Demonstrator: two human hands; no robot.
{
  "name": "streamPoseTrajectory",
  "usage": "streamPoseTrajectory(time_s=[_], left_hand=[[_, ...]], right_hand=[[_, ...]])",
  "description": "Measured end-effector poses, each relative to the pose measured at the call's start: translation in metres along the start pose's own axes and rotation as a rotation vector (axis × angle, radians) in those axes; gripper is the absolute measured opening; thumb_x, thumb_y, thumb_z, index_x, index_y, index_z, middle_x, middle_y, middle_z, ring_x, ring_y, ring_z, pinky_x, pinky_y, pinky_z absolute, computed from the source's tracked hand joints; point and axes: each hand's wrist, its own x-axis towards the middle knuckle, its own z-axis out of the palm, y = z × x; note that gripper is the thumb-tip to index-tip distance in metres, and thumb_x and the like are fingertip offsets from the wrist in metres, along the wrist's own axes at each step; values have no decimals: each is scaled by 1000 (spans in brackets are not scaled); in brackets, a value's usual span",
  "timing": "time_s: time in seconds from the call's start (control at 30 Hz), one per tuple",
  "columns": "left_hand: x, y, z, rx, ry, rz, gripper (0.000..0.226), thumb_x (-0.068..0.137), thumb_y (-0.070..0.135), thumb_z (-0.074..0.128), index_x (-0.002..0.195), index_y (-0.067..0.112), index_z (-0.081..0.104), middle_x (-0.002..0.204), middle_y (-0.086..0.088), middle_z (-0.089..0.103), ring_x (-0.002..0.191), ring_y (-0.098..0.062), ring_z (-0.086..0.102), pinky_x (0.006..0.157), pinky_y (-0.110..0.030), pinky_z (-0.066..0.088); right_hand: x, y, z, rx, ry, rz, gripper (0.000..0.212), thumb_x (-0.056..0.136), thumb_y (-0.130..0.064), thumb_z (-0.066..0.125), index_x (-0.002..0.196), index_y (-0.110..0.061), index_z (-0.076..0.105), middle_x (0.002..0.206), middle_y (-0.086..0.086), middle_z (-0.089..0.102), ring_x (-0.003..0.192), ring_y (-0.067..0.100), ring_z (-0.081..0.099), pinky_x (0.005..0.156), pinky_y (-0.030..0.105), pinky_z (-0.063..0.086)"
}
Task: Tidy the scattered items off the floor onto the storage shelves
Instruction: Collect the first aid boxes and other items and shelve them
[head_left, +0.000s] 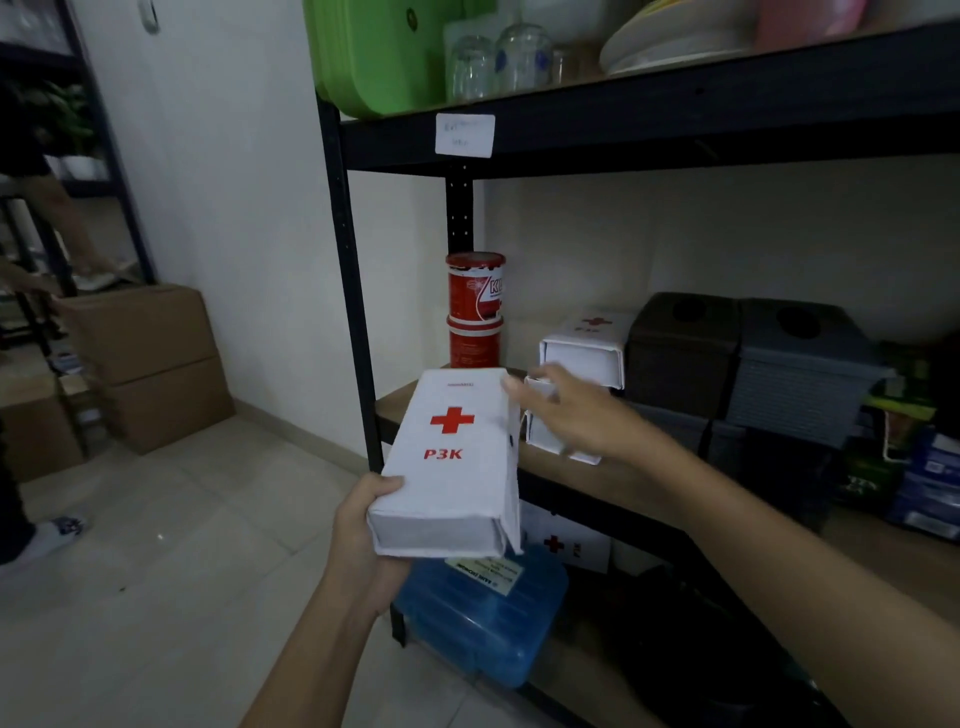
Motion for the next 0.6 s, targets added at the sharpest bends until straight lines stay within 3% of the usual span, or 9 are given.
streamPoseTrajectory(time_s=[0.07,0.1,0.2,0.27,0.37,0.43,0.5,0.6], left_hand=[[10,8,18,-49,-31,33,78,44,35,78,116,10,59,99,-14,72,79,-25,69,59,-30,57],[17,13,28,-49,-42,44,65,57,35,68,117,11,59,97,-13,72,79,-24,68,60,-30,56],[44,30,59,1,-78,66,52,75,33,52,120,9,61,103,-14,70,87,-26,65,76,-35,50],[65,40,81,40,-102,66,54,79,38,53,123,9,61,110,-17,69,93,-29,64,87,-40,47],[100,50,117,170,-142,39,60,84,51,56,129,12,60,120,-17,66,104,-30,64,97,-45,46],[118,48,136,266,-121,26,73,78,69,60,130,17,61,123,-14,67,112,-29,63,100,-45,48],[149,37,135,324,8,19,96,58,85,64,130,22,59,121,-9,68,111,-26,65,102,-44,48],[194,16,119,296,120,1,123,36,97,62,136,25,52,131,-6,62,114,-24,62,105,-47,44]], right_hand=[[-32,-7,10,434,-300,80,80,81,-68,49,149,-41,17,141,-3,48,113,22,59,69,37,59],[-38,-9,13,637,-331,73,80,77,-64,56,144,-49,15,143,-4,46,116,23,58,72,43,60],[-22,-7,16,867,-95,30,84,80,-49,70,143,-56,14,141,-4,47,118,24,57,84,51,57],[-7,-9,4,893,97,3,77,90,-35,66,146,-51,15,136,-8,50,116,24,57,89,53,55],[18,-9,-26,833,312,-12,44,97,-28,56,132,-38,32,116,-14,52,104,19,58,84,51,58],[40,-5,-39,755,422,72,54,95,-33,53,144,-26,33,130,2,52,106,25,59,76,48,60],[61,-3,-42,672,458,168,67,92,-38,50,152,-22,24,134,12,50,104,30,61,72,47,60],[87,-7,-41,436,436,251,71,93,-42,48,153,-19,21,146,24,35,114,39,55,87,51,56]])
